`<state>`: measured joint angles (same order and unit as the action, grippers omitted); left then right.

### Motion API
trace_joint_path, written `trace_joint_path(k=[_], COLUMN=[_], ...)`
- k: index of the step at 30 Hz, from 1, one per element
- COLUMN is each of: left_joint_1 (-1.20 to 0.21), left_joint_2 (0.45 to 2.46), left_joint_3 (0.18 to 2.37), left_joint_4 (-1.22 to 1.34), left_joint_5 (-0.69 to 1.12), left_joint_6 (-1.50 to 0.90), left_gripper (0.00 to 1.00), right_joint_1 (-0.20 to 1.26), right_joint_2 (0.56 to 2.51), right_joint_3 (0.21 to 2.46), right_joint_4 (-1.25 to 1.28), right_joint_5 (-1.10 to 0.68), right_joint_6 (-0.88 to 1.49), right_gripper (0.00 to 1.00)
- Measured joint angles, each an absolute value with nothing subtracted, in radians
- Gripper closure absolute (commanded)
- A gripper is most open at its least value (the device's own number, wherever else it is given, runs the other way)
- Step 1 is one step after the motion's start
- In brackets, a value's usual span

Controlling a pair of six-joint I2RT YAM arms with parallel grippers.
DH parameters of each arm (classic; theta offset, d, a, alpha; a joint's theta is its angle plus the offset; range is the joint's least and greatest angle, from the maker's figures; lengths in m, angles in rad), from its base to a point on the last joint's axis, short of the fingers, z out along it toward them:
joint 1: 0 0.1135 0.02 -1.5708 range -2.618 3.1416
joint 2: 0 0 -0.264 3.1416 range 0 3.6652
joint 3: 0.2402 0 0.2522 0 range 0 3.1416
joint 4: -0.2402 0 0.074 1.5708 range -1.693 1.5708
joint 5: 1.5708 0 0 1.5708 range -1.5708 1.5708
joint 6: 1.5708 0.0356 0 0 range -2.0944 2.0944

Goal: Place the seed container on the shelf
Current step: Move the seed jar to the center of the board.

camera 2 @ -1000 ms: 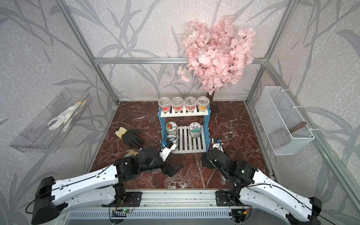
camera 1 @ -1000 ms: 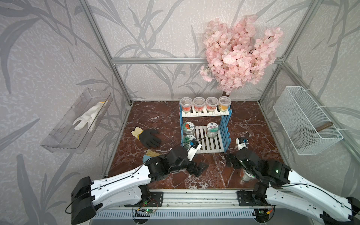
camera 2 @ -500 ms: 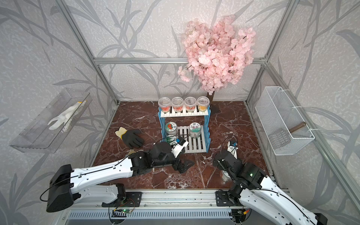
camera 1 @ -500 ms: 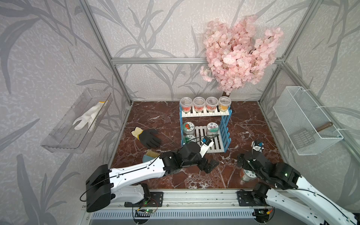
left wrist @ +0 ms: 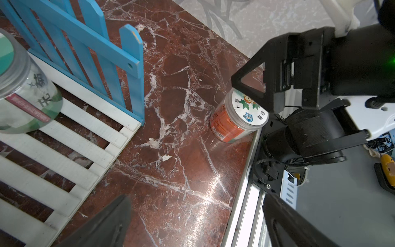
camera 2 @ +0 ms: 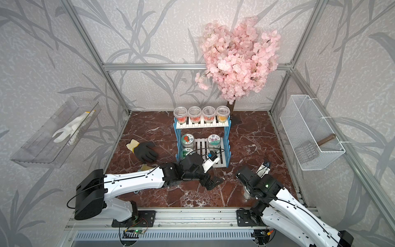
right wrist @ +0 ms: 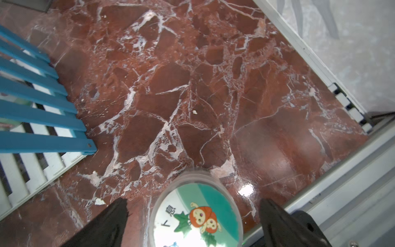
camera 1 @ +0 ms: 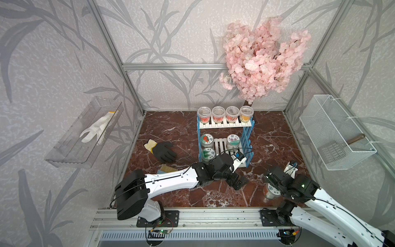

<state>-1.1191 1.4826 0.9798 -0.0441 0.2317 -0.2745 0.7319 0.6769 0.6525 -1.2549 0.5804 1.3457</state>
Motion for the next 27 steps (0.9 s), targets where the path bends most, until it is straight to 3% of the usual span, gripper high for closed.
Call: trace_joint_path(k=[23, 27], left_joint_1=[-1.117, -1.117], left_joint_2=[1.5, 1.5], left_joint_3=[0.981, 0.981], left_joint_4=[-0.03, -0.031], left_joint_5=[0.259, 0.247], left_joint_6=[-0.248, -0.254], left_gripper=[0.0, 0.0], right_joint_1=[0.732, 0.732], right_joint_2=[0.798, 0.805], right_joint_3=[0.555, 0.543], right_joint_4=[-1.097, -1.074], right_joint_5=[0.444, 0.417], right_joint_6=[1.232, 1.187], right_gripper=[0.01, 0.09])
